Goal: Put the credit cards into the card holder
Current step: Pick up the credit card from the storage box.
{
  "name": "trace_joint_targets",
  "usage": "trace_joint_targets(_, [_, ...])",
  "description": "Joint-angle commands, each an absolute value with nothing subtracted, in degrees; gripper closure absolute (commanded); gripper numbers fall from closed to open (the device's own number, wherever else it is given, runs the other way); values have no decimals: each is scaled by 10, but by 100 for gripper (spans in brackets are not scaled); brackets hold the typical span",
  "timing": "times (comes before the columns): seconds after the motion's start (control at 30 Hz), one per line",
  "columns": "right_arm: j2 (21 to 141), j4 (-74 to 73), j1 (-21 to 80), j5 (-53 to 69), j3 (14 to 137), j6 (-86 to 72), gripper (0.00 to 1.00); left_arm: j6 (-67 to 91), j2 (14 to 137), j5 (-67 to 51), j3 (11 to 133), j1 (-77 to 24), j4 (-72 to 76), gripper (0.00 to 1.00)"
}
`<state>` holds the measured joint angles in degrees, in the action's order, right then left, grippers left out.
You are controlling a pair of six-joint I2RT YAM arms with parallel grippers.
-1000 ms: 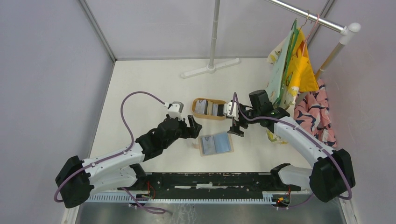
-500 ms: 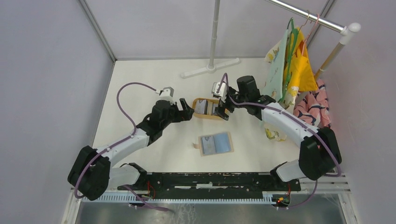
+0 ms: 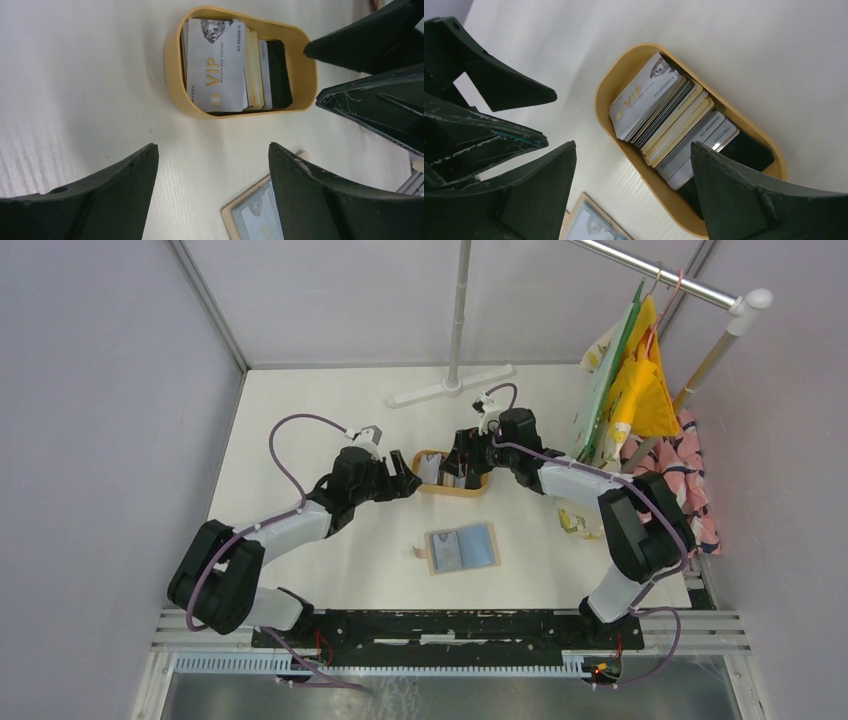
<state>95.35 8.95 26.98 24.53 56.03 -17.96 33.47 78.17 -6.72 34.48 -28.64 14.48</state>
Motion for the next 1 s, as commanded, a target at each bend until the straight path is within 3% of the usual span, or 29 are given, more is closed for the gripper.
trace_joint_targets(0.0, [998,192,257,297,537,-348,15,316,809,-56,396,-279,136,16])
trace_joint_targets(0.47, [1083,224,246,332,561,-406,27,274,907,-29,465,-278,137,31])
trace_joint_targets(0.77, [1089,193,247,277,570,-416,25,267,958,-50,485,-278,139,41])
trace_joint_targets(0.97, [1126,228,248,305,578,-468,27,265,987,-74,504,-278,128,47])
